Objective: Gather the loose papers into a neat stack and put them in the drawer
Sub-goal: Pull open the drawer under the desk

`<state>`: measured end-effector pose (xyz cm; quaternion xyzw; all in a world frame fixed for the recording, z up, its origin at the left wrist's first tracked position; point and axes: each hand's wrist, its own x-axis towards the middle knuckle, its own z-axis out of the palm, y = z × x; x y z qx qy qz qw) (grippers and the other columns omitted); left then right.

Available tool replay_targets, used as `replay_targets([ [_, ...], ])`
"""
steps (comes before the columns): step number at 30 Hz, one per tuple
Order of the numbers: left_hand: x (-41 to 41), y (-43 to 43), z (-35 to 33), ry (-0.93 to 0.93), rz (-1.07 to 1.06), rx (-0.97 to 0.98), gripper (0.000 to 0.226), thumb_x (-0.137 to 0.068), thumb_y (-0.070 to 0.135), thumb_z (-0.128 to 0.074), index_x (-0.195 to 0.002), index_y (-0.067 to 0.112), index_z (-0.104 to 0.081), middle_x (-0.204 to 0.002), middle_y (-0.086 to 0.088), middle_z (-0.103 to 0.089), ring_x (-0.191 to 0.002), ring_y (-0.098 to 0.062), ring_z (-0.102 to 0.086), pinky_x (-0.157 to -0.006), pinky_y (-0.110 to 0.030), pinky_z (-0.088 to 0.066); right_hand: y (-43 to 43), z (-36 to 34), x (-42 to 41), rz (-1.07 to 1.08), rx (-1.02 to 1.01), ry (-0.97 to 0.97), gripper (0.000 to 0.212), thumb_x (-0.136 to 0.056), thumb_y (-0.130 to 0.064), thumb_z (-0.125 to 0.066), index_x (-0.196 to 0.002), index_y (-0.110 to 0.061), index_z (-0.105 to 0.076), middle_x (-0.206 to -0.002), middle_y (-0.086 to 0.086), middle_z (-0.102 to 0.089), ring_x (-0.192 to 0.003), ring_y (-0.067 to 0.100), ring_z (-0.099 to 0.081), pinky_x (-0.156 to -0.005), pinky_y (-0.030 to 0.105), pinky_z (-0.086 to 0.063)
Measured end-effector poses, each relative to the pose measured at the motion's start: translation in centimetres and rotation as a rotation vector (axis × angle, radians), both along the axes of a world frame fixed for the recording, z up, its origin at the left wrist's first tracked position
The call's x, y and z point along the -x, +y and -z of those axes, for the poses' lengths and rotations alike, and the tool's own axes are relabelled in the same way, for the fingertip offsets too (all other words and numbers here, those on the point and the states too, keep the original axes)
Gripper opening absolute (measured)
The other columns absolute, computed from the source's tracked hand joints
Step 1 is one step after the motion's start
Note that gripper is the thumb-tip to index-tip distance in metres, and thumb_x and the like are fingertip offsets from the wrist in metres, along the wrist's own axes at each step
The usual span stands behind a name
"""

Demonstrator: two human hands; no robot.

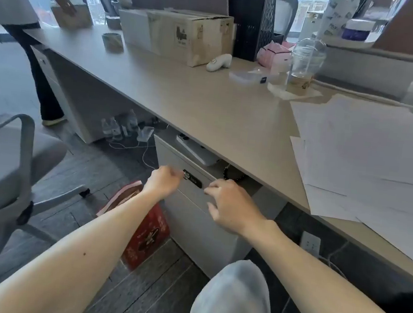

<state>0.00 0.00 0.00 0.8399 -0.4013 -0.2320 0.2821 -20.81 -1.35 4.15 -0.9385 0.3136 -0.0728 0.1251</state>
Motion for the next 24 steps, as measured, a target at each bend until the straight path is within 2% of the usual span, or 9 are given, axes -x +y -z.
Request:
replay_targets([
  [4, -0.3, -1.1, 1.4, 0.045, -0.015, -0.043, 0.037, -0.098, 0.041, -0.048, -0.107, 0.008, -0.064, -0.107, -0.013, -0.064, -0.089, -0.027, -0.058, -0.076, -0.031, -0.043, -0.5, 0.7, -0.5, -0.013, 0.044, 0.002, 0.034, -0.093, -0.024, -0.053, -0.122, -0.010, -0.065, -0.128, 0.006, -0.059, -0.116, 0.027, -0.052, -0.101, 0.041, -0.042],
  [7, 0.1, -2.1, 2.3, 0.100, -0.023, -0.009, 0.032, -0.100, 0.031, -0.045, -0.105, 0.006, -0.064, -0.105, -0.017, -0.064, -0.083, -0.025, -0.055, -0.071, -0.029, -0.039, -0.8, 1.2, -0.7, -0.018, 0.027, -0.017, 0.034, -0.093, -0.023, -0.053, -0.122, -0.011, -0.065, -0.129, 0.004, -0.058, -0.120, 0.025, -0.048, -0.104, 0.043, -0.040],
  [11, 0.8, -2.7, 2.7, 0.153, -0.086, 0.073, 0.026, -0.096, 0.022, -0.041, -0.081, 0.008, -0.056, -0.080, -0.008, -0.056, -0.074, -0.024, -0.050, -0.062, -0.030, -0.035, -1.1, 1.4, -0.6, -0.018, 0.017, -0.064, 0.033, -0.094, -0.023, -0.053, -0.122, -0.011, -0.065, -0.129, 0.002, -0.057, -0.121, 0.022, -0.046, -0.101, 0.036, -0.041],
  [15, 1.1, -2.3, 3.7, 0.184, -0.144, 0.159, 0.031, -0.092, 0.022, -0.044, -0.062, 0.014, -0.041, -0.061, -0.001, -0.045, -0.060, -0.021, -0.040, -0.054, -0.030, -0.029, -1.1, 1.4, -0.6, -0.017, -0.004, -0.089, 0.034, -0.094, -0.023, -0.054, -0.123, -0.010, -0.065, -0.129, 0.002, -0.057, -0.120, 0.022, -0.046, -0.099, 0.035, -0.042],
  [24, 1.0, -2.0, 3.9, 0.275, -0.159, 0.196, 0.025, -0.093, 0.028, -0.047, -0.071, 0.017, -0.046, -0.062, -0.001, -0.041, -0.054, -0.017, -0.035, -0.054, -0.029, -0.028, -0.6, 1.1, 0.1, 0.018, -0.028, -0.077, 0.035, -0.094, -0.022, -0.053, -0.127, -0.012, -0.061, -0.134, 0.003, -0.051, -0.121, 0.024, -0.046, -0.100, 0.037, -0.041],
])
